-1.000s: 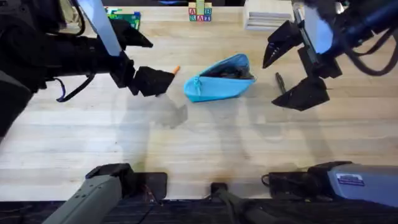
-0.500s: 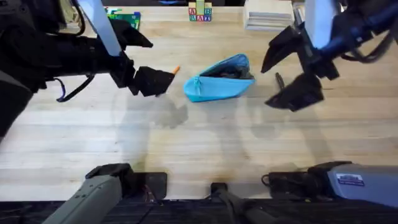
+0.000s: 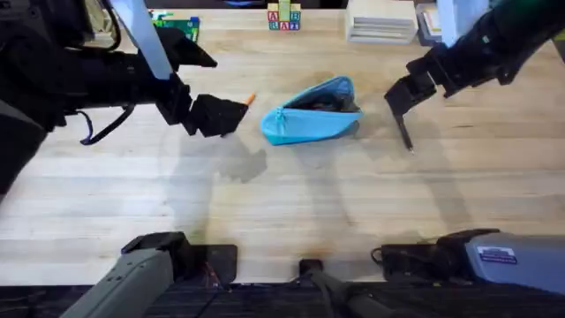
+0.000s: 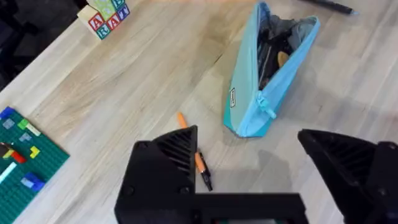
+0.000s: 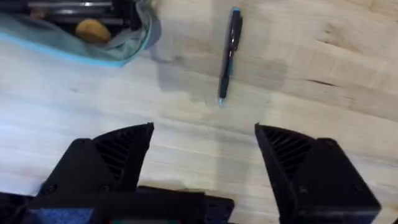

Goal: Unzip the bag, pick up the pens from the table one at a time and place them inside, then zip the bag closed.

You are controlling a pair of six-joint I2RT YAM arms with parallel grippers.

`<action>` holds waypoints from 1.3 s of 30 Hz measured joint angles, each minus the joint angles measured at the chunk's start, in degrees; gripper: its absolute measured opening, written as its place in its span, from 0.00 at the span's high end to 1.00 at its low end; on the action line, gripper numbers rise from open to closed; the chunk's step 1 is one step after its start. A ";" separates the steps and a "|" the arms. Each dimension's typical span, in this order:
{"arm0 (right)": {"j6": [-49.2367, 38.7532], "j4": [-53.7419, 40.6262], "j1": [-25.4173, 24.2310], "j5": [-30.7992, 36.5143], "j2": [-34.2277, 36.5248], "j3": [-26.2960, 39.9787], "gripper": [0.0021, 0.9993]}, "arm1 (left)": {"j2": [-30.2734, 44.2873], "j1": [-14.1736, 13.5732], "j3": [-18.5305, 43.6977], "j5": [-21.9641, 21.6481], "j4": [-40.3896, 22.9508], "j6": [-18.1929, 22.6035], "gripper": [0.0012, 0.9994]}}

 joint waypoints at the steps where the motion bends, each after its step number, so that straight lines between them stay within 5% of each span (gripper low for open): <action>1: 2.00 0.17 0.00 1.02 0.00 0.00 0.00 | 0.01 0.00 0.00 -0.01 0.00 0.00 0.00; 17: 10.59 -0.27 -0.28 2.24 0.00 0.00 0.00 | 0.01 0.00 0.00 0.01 0.00 0.00 0.00; 30: 5.90 5.16 -13.27 -5.55 0.02 -6.20 0.00 | 0.01 0.00 0.00 -0.01 0.00 0.00 0.00; 39: 4.13 10.27 -13.31 -5.81 3.37 -9.60 0.00 | 0.01 0.00 0.00 -0.01 0.00 0.00 0.00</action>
